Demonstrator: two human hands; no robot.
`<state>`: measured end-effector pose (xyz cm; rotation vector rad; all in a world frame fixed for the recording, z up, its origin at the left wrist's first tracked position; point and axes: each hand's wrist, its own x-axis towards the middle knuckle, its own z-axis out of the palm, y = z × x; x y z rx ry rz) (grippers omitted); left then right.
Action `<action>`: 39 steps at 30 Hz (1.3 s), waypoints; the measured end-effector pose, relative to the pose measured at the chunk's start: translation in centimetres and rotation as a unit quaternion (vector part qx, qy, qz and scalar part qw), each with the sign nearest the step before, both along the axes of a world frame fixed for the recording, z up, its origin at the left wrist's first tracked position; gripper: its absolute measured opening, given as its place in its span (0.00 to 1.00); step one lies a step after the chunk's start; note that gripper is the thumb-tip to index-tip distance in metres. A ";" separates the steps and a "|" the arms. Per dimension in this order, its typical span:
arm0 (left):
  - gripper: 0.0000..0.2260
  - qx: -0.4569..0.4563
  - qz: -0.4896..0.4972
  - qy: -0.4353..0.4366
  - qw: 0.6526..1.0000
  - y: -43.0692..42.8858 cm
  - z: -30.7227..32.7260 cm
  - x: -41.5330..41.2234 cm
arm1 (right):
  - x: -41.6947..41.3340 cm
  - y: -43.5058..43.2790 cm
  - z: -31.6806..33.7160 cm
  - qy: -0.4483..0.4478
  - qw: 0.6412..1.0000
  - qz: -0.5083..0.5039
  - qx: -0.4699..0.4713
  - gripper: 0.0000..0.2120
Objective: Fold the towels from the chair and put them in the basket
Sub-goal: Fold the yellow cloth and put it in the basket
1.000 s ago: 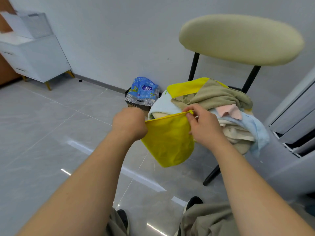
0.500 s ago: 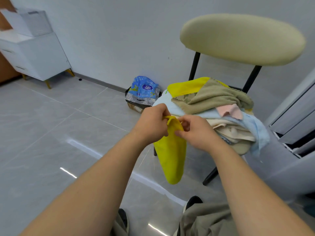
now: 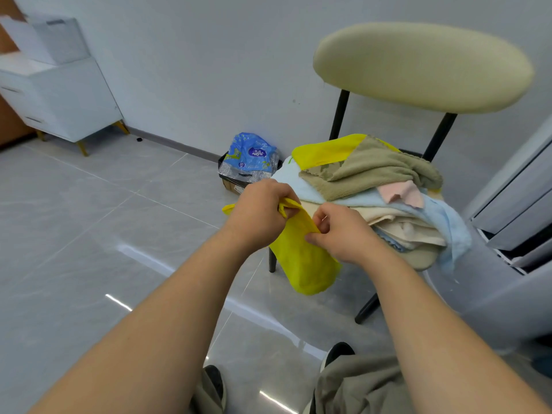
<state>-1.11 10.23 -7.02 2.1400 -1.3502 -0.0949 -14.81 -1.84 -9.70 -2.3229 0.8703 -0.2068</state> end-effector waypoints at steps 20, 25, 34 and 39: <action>0.18 0.152 0.012 -0.093 0.984 0.4 0.3 -0.2 | 0.2 -0.1 -0.4 0.034 0.993 0.052 -0.101 0.12; 0.22 0.167 -0.022 -0.067 0.983 0.1 0.4 -0.9 | 0.2 -0.2 -0.6 0.044 0.992 0.049 -0.104 0.11; 0.13 0.175 -0.033 -0.114 0.977 -0.2 -0.8 -0.2 | 0.2 -0.2 -0.6 0.059 0.992 0.063 -0.094 0.09; 0.11 0.177 -0.041 -0.077 0.980 -0.3 -0.6 -0.6 | 0.2 -0.2 -0.4 0.049 0.991 0.064 -0.109 0.05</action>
